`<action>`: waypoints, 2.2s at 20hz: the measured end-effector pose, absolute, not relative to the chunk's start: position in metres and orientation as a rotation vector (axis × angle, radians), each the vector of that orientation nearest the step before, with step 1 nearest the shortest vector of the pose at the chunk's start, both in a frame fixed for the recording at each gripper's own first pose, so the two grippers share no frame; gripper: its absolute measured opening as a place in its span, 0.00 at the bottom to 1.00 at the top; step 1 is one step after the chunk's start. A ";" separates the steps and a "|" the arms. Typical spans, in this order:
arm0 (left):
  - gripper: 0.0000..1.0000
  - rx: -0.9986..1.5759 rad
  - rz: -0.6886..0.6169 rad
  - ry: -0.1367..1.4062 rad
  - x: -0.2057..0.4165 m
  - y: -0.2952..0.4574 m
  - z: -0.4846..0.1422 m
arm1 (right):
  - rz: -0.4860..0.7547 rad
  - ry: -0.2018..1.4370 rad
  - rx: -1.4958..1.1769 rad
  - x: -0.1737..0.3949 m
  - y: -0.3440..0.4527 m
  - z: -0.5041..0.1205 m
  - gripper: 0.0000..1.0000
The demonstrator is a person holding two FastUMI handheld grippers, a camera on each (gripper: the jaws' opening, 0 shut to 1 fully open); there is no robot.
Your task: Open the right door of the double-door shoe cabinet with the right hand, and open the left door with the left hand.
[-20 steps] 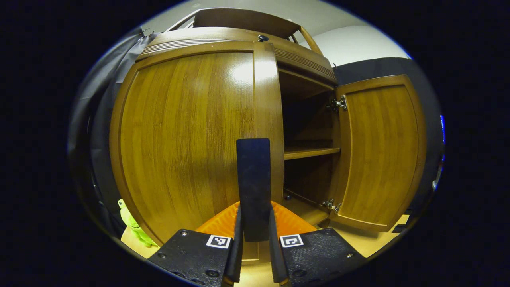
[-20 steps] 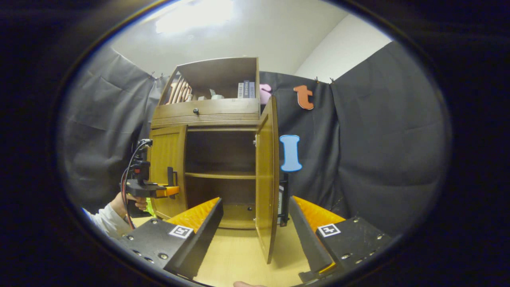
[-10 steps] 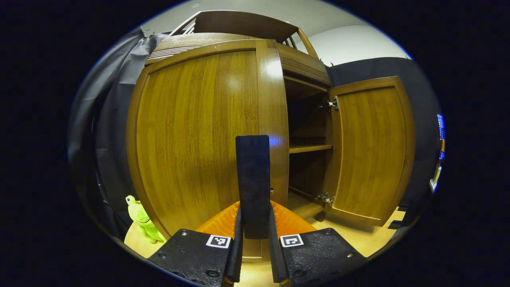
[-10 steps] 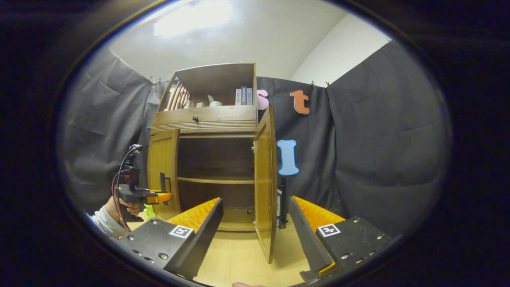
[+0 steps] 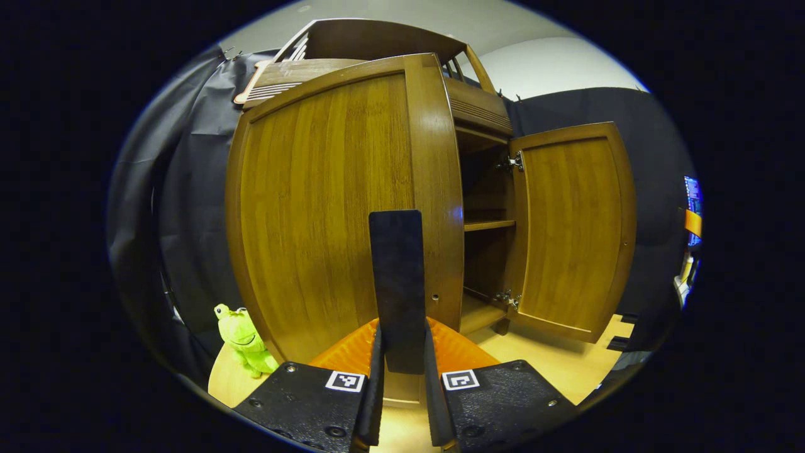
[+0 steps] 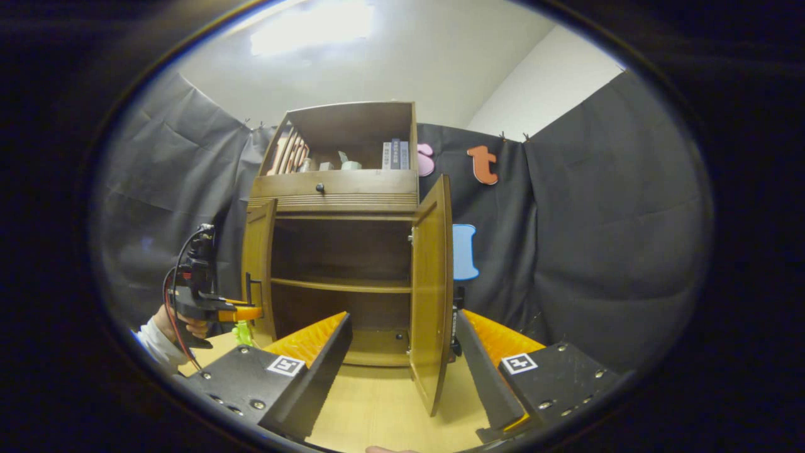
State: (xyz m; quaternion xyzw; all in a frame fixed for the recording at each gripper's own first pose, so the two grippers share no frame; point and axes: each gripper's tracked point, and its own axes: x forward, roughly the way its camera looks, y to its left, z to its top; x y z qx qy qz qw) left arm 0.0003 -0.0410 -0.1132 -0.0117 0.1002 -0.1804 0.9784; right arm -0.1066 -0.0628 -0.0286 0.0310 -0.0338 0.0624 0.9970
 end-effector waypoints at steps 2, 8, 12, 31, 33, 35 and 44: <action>0.31 -0.013 -0.365 0.205 -0.007 -0.035 -0.111 | 0.130 -0.067 0.067 -0.109 -0.058 -0.027 0.98; 0.31 -0.016 -0.343 0.205 -0.030 -0.012 -0.109 | 0.154 -0.083 0.090 -0.114 -0.047 -0.019 0.98; 0.31 -0.011 -0.315 0.199 -0.042 0.005 -0.106 | 0.163 -0.058 0.091 -0.115 -0.039 -0.024 0.97; 0.15 -0.020 -0.100 0.166 -0.063 0.127 -0.108 | 0.259 -0.063 0.056 -0.125 0.025 -0.018 0.98; 0.07 -0.026 -0.091 0.162 -0.062 0.142 -0.108 | 0.266 -0.057 0.041 -0.124 0.032 -0.020 0.98; 0.06 -0.055 -0.109 0.168 -0.063 0.149 -0.110 | 0.255 -0.045 0.028 -0.120 0.034 -0.025 0.98; 0.06 -0.065 -0.188 0.160 -0.061 0.164 -0.108 | 0.226 0.001 0.053 -0.106 0.035 -0.040 0.98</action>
